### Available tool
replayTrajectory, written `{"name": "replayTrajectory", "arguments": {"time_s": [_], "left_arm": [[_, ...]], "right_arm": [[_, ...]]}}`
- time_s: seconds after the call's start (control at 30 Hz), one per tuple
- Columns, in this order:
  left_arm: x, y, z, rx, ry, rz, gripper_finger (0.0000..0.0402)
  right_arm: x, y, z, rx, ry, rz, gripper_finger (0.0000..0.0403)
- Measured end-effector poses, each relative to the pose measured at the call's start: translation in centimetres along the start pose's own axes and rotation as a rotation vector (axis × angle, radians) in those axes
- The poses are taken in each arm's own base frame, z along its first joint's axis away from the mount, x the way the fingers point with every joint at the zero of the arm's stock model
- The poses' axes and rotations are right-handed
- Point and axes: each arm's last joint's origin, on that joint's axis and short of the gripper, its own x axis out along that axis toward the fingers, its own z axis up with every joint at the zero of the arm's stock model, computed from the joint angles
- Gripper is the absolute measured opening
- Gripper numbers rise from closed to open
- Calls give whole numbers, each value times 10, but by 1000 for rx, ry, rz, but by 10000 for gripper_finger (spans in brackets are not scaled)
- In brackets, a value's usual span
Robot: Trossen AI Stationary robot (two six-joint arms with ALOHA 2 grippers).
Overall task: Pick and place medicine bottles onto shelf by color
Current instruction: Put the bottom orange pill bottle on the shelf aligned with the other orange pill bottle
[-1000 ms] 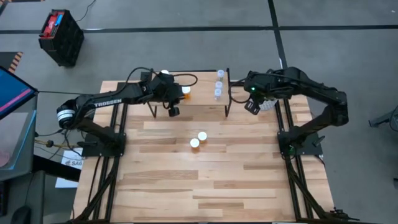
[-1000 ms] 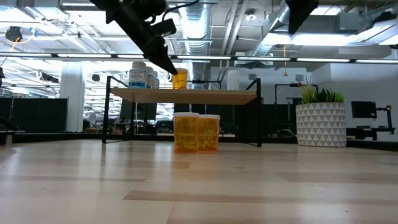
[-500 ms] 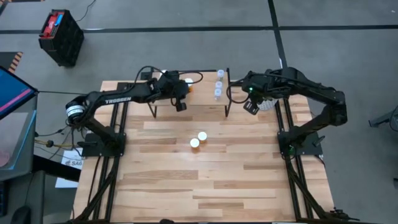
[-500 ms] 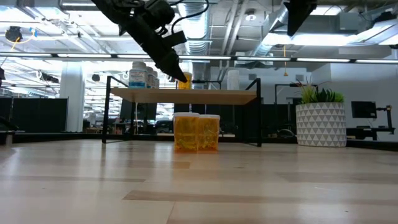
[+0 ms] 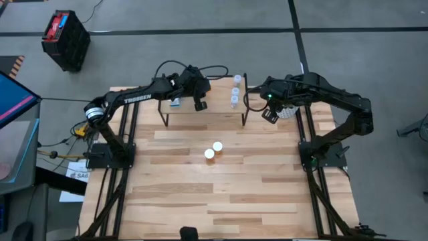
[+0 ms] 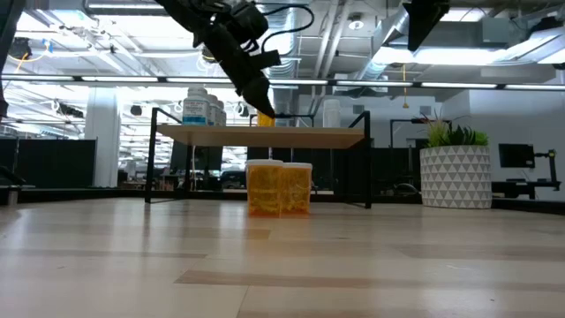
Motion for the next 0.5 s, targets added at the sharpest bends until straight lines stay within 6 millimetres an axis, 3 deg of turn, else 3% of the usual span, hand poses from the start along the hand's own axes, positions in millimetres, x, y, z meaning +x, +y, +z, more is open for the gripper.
{"name": "replayTrajectory", "arguments": {"time_s": [0.33,0.5], "left_arm": [[-38,-13,33,-1,47,-118,32],[-56,-30,38,12,123,-245,36]], "right_arm": [[0,0,0,0,1,0,95],[-1,1,-1,-1,4,3,95]]}}
